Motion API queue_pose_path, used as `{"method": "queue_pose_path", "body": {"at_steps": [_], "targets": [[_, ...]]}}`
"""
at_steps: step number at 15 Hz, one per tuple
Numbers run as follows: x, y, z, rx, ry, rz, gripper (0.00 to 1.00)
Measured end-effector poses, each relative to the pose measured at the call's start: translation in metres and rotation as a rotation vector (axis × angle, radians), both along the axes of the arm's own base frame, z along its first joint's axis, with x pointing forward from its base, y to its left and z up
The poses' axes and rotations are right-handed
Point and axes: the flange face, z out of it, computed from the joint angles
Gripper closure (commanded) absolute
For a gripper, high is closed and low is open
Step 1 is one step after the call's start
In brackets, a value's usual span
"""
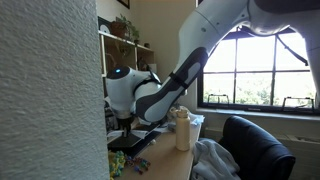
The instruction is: Pick up the piece of paper from the edge of the table and move it forward.
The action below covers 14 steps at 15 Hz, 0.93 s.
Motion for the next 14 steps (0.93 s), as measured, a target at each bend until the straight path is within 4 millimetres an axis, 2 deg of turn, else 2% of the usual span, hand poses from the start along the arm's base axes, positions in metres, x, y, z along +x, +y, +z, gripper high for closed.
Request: {"method": "queue_pose_path", "body": {"at_steps": [6, 9, 14], "targets": [[0.035, 0.050, -0.050, -0.069, 0.015, 0.043, 0.96], [0.058, 0.064, -0.068, -0.088, 0.021, 0.065, 0.96], [0.091, 0.078, -0.082, -0.090, 0.003, 0.075, 0.96]]}}
